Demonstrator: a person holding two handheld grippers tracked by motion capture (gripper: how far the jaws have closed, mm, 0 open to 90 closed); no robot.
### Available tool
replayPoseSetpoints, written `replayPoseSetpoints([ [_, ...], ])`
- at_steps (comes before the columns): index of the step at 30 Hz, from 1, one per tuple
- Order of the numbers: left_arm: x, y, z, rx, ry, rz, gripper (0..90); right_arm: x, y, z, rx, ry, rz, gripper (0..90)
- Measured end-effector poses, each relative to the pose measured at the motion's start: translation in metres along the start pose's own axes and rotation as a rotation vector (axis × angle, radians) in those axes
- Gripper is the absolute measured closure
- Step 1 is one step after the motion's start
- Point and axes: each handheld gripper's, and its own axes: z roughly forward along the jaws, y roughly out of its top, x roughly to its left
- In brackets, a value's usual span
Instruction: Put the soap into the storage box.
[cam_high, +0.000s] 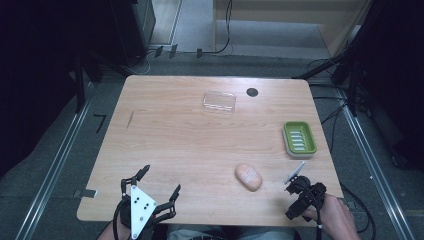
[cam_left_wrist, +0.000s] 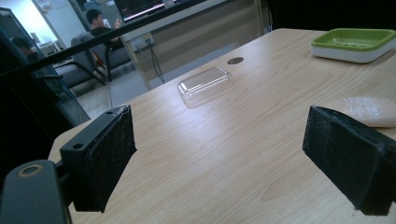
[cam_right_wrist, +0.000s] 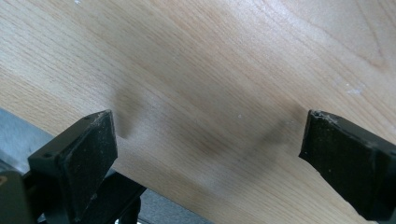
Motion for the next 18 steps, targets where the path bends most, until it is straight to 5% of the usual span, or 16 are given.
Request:
replayPoseSetpoints([
  [18, -0.001, 0.002, 0.003, 0.004, -0.017, -0.008, 9.9, 0.006, 0.012, -0.005, -0.039, -0.006, -0.053, 4.0],
])
